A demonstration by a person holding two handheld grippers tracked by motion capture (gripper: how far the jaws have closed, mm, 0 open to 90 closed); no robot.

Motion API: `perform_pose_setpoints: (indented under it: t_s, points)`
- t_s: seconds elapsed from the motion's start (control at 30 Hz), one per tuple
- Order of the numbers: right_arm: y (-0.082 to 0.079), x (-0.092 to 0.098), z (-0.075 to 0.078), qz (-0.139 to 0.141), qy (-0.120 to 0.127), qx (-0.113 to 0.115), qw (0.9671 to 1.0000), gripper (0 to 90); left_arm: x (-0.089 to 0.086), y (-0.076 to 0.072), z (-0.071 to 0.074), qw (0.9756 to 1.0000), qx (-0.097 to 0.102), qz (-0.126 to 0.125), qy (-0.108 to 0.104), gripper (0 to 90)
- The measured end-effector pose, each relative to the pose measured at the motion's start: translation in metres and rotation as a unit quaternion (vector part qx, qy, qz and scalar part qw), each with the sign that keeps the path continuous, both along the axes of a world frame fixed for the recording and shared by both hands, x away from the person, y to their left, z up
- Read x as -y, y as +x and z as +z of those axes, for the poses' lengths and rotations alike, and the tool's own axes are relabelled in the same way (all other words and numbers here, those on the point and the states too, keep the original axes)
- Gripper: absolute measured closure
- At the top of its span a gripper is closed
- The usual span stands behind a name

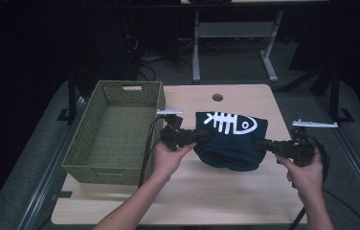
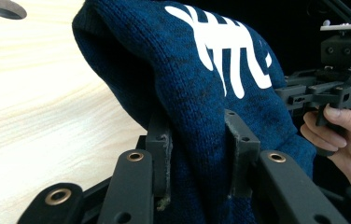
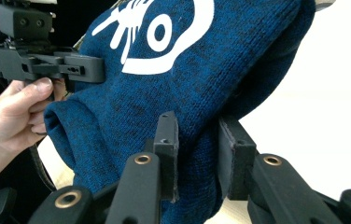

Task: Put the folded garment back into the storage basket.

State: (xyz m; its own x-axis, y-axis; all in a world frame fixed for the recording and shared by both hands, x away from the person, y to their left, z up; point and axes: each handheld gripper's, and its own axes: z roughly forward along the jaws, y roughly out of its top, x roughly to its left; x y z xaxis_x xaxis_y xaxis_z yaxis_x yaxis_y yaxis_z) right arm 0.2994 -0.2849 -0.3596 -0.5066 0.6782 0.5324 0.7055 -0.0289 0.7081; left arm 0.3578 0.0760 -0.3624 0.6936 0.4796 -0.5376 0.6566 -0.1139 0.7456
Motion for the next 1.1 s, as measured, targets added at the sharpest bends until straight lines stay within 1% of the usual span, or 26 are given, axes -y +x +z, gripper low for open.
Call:
perform_pose_setpoints:
  t_s: [0.07,0.13,0.23,0.33,0.37,0.4,0.5,0.53,0.7,0.8,0.97,1.1]
  points:
    - [0.0,-0.001,0.001,0.001,-0.002,-0.001,1.0,71.7,-0.002,0.0,0.003,1.0,-0.002,-0.001,-0.002,67.9]
    - [0.001,-0.004,0.006,0.004,-0.004,0.005,1.0,71.8,-0.004,0.001,0.006,1.0,-0.002,-0.002,-0.003,68.0]
    - [0.001,-0.007,0.01,0.005,-0.007,0.006,0.9999,71.8,-0.008,0.002,0.01,0.9999,-0.008,-0.005,-0.009,68.0]
    - [0.001,-0.009,0.012,0.007,-0.008,0.009,0.9999,71.8,-0.012,0.004,0.013,0.9999,-0.01,-0.009,-0.006,67.9]
    - [0.001,-0.01,0.013,0.008,-0.008,0.007,0.9999,71.8,-0.013,0.005,0.014,0.9999,-0.011,-0.009,-0.008,67.9]
    - [0.002,-0.012,0.015,0.01,-0.009,0.01,0.9999,71.8,-0.016,0.006,0.017,0.9998,-0.014,-0.01,-0.01,67.9]
    - [0.003,-0.013,0.016,0.013,-0.009,0.012,0.9998,71.8,-0.018,0.007,0.019,0.9998,-0.015,-0.012,-0.011,68.0]
    - [0.004,-0.015,0.018,0.013,-0.008,0.012,0.9998,71.8,-0.021,0.008,0.021,0.9996,-0.019,-0.012,-0.019,68.0]
    - [0.006,-0.02,0.024,0.018,-0.009,0.017,0.9997,71.8,-0.028,0.011,0.023,0.9993,-0.026,-0.011,-0.025,67.9]
    - [0.008,-0.024,0.028,0.021,-0.014,0.019,0.9995,71.9,-0.032,0.013,0.024,0.9991,-0.029,-0.01,-0.027,67.9]
    - [0.012,-0.03,0.032,0.028,-0.017,0.021,0.9992,71.9,-0.039,0.014,0.027,0.9994,-0.025,-0.008,-0.022,68.0]
    - [0.015,-0.037,0.035,0.033,-0.019,0.023,0.999,71.9,-0.045,0.015,0.029,0.9993,-0.028,-0.005,-0.025,67.9]
